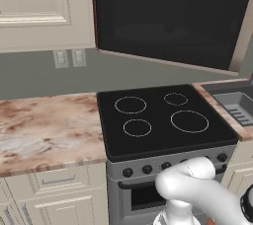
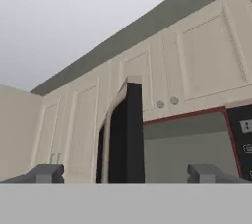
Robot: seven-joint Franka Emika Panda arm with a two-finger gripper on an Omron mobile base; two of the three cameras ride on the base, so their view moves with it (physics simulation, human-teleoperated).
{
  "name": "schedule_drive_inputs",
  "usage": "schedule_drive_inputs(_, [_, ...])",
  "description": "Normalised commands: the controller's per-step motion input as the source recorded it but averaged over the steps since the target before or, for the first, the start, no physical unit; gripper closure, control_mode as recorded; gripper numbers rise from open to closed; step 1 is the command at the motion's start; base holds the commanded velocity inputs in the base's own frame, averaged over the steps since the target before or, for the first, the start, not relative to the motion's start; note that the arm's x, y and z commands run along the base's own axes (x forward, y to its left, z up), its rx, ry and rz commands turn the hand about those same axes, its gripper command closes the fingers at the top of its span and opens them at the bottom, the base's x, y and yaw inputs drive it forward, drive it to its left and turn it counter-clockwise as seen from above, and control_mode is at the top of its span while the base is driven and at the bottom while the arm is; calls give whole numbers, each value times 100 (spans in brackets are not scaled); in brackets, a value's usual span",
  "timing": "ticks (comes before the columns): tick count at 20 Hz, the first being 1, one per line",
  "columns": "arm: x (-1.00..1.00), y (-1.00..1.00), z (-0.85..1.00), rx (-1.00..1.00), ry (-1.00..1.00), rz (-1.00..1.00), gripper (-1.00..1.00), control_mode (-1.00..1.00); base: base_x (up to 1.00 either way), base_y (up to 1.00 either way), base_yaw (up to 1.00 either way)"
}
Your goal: Open the microwave door.
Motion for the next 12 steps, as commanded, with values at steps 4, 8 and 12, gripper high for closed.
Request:
schedule_drive_inputs(4, [6,-17,0,-2,-20,9,-100,-100,0,0,0])
schedule_drive_inputs(8, [54,1,-24,-13,-4,16,-100,-100,0,0,0])
schedule_drive_inputs(12, [69,20,-45,-21,-11,13,-100,-100,0,0,0])
